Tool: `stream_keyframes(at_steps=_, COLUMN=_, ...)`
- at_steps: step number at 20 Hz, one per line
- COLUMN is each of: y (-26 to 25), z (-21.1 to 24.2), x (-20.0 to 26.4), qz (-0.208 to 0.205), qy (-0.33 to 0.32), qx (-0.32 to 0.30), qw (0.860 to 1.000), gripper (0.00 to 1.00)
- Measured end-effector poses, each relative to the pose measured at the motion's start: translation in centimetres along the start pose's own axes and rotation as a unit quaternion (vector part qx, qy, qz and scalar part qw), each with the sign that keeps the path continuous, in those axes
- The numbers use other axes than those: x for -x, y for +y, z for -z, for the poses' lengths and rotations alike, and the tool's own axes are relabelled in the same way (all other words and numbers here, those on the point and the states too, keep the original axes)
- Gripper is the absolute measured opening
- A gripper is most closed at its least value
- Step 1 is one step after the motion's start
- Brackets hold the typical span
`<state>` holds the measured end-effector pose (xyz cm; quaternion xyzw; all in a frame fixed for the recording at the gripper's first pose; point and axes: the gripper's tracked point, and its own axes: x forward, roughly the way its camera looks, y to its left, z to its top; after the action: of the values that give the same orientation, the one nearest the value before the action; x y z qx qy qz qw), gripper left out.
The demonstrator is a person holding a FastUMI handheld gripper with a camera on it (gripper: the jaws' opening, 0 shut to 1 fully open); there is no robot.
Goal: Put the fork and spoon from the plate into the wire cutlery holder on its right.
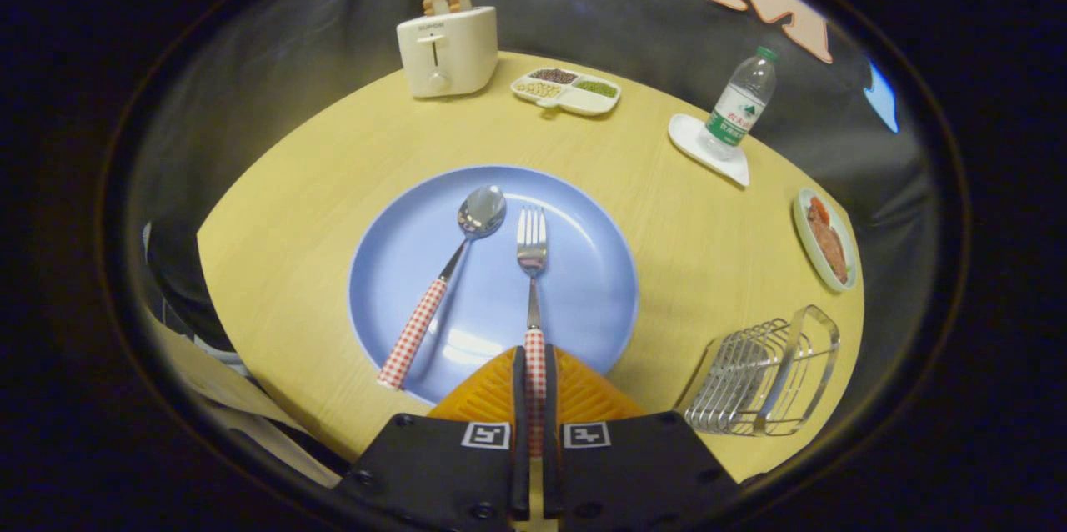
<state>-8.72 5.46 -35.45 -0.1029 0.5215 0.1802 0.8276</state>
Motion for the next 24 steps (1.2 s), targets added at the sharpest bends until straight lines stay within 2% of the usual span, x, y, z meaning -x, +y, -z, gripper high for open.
stream_keyframes(at_steps=8, y=-3.9, z=-1.9, x=5.4, qz=-0.021, qy=0.015, qx=0.028, qw=0.999, gripper=0.09)
stream_keyframes(at_steps=13, y=-9.3, z=-2.3, x=8.8, qz=-0.005, qy=0.036, qx=0.054, qw=0.998, gripper=0.09)
stream_keyframes(at_steps=20, y=-15.4, z=0.5, x=12.6, qz=-0.004, qy=0.105, qx=0.101, qw=0.989, gripper=0.09)
stream_keyframes(at_steps=24, y=-17.2, z=2.5, x=13.9, qz=-0.012, qy=0.147, qx=0.106, qw=0.983, gripper=0.09)
